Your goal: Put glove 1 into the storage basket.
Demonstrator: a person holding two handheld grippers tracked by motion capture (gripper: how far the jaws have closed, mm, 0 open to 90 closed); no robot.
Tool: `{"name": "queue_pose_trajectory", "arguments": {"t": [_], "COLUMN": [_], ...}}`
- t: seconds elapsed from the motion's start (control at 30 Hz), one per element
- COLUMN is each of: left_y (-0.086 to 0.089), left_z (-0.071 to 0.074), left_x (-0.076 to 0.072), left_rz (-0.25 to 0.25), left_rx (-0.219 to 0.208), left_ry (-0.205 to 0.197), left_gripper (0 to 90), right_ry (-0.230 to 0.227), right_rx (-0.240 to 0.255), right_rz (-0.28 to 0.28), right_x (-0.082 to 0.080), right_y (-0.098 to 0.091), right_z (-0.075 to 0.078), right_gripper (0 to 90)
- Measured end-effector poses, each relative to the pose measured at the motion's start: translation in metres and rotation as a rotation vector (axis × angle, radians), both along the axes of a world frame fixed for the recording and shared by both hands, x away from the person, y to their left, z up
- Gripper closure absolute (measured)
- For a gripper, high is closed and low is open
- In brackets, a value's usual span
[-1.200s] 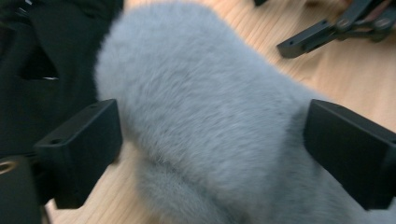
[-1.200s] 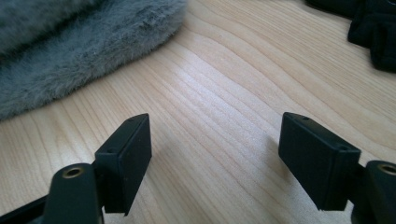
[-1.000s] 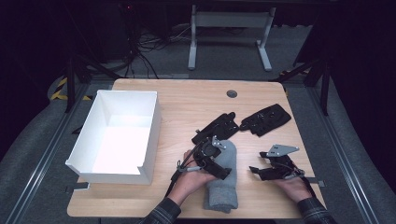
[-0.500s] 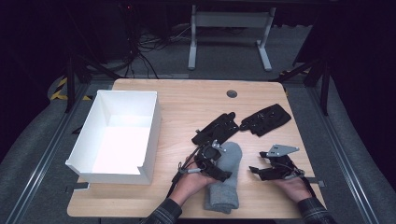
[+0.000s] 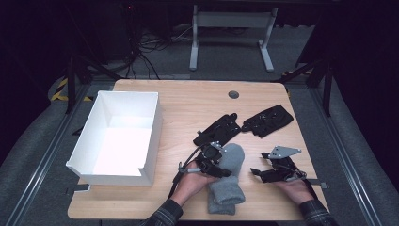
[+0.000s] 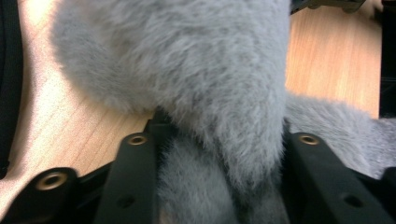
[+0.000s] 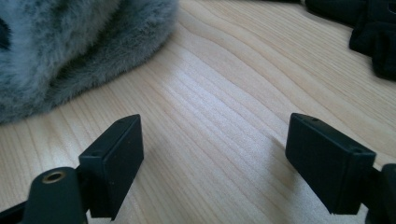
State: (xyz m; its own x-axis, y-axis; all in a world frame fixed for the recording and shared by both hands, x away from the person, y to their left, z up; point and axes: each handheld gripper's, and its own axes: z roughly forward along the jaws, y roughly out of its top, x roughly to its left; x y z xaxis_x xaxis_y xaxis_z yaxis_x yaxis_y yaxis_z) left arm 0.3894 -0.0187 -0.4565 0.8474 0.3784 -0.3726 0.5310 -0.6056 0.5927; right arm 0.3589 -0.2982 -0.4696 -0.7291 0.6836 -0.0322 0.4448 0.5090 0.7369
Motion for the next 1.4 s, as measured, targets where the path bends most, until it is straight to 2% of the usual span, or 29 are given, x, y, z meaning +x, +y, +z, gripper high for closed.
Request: {"name": "queue_pose_trajectory", "arguments": {"t": [0.2, 0.37, 0.43, 0.57, 0.73, 0.93, 0.97, 1.07, 1.1, 1.17, 1.2, 1.33, 1.37, 1.4], "left_y": [0.004, 0.007, 0.01, 0.019, 0.033, 0.049, 0.049, 0.059, 0.066, 0.073, 0.073, 0.091, 0.091, 0.096], "left_z": [0.005, 0.017, 0.022, 0.043, 0.064, 0.095, 0.095, 0.109, 0.12, 0.13, 0.13, 0.157, 0.157, 0.164], "left_x": [-0.001, -0.003, -0.004, -0.007, -0.008, -0.008, -0.008, -0.006, -0.005, -0.003, -0.003, 0.003, 0.003, 0.005], "left_rz": [-0.006, -0.01, -0.009, 0.004, 0.033, 0.076, 0.076, 0.089, 0.098, 0.105, 0.105, 0.122, 0.122, 0.13], "left_rx": [-0.026, -0.022, -0.037, -0.062, -0.09, -0.084, -0.084, -0.092, -0.092, -0.098, -0.098, -0.111, -0.111, -0.116], "left_ry": [-0.004, -0.036, -0.043, -0.084, -0.103, -0.142, -0.142, -0.15, -0.159, -0.164, -0.164, -0.182, -0.182, -0.19], "left_gripper": [69.0, 69.2, 69.2, 69.2, 69.1, 69.1, 69.1, 69.1, 69.1, 69.1, 69.1, 69.1, 69.1, 69.1], "right_ry": [0.002, 0.002, 0.002, 0.002, 0.004, 0.003, 0.003, 0.005, 0.004, 0.004, 0.004, 0.003, 0.003, 0.003], "right_rx": [0.001, 0.0, 0.0, -0.004, -0.005, -0.006, -0.006, -0.006, -0.006, -0.006, -0.006, -0.006, -0.006, -0.006], "right_rz": [-0.003, -0.007, -0.008, -0.011, -0.017, -0.02, -0.02, -0.023, -0.023, -0.023, -0.023, -0.023, -0.023, -0.023], "right_x": [0.0, 0.001, 0.001, 0.001, 0.001, 0.001, 0.001, 0.001, 0.002, 0.002, 0.002, 0.002, 0.002, 0.002], "right_y": [0.0, 0.0, 0.0, 0.0, 0.0, 0.0, 0.0, 0.0, 0.0, 0.0, 0.0, 0.0, 0.0, 0.0], "right_z": [0.0, 0.0, 0.0, 0.0, 0.0, 0.0, 0.0, 0.0, 0.0, 0.0, 0.0, 0.0, 0.0, 0.0], "right_gripper": [19.0, 18.4, 18.3, 17.4, 16.4, 16.2, 16.2, 16.1, 16.0, 16.0, 16.0, 16.0, 16.0, 16.0]}}
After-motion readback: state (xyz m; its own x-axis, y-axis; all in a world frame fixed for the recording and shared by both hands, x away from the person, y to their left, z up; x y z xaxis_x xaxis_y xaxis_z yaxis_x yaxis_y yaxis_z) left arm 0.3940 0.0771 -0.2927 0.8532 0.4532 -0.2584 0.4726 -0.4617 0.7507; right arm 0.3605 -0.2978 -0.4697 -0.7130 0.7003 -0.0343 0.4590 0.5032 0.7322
